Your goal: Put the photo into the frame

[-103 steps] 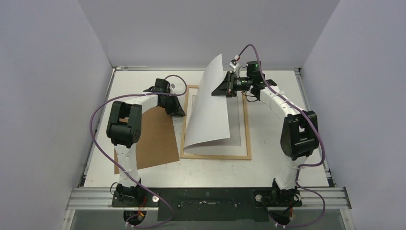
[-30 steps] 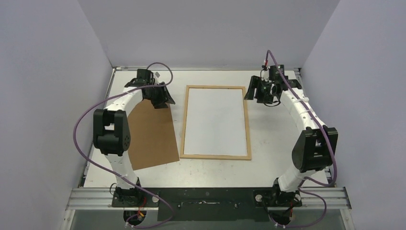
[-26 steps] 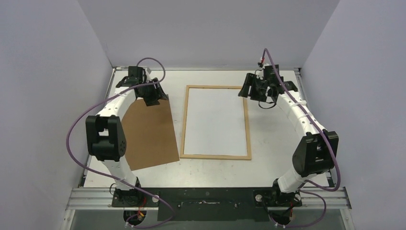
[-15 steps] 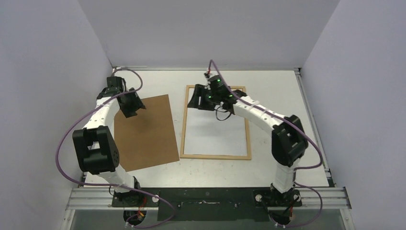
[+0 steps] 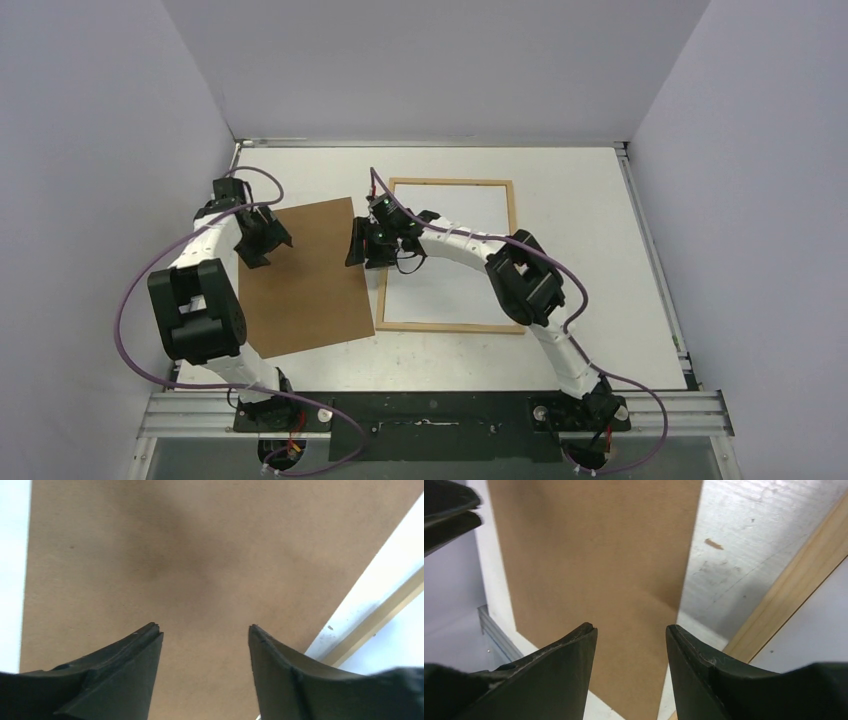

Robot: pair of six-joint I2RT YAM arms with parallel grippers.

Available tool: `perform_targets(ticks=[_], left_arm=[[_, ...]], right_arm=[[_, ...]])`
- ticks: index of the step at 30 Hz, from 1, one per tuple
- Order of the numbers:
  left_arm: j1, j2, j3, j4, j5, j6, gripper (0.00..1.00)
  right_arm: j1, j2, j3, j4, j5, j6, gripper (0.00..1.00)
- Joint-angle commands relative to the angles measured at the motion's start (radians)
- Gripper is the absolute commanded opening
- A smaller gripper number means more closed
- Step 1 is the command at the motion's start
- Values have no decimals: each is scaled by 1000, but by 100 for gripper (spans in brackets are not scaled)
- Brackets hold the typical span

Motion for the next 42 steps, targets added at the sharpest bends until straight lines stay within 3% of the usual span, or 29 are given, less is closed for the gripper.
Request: perform_targets(ticks=[1,5,11,17,22,27,35,42], left_arm=[[28,18,43,-13,-69,52,68],[84,65,99,4,-147,126,81],[190,171,178,-8,-121,158,83],[216,190,107,-7,-116,129,83],[219,177,42,-27,-194,97,84],[239,181,-31,35,-25,74,79],[258,216,-50,40,252,87,62],[258,228,-81,25,370,86,56]], right_arm=[[5,58,100,-64,40,-3,54],[10,105,127,-114,73,14,54],[15,120,168,-246,193,27,54],[12,122,177,-328,259,32,55],[2,129,182,-334,228,55,55],[-11,132,167,-295,150,67,61],[-20,148,110,-191,5,107,66],[-20,185,121,-114,-101,166,65]])
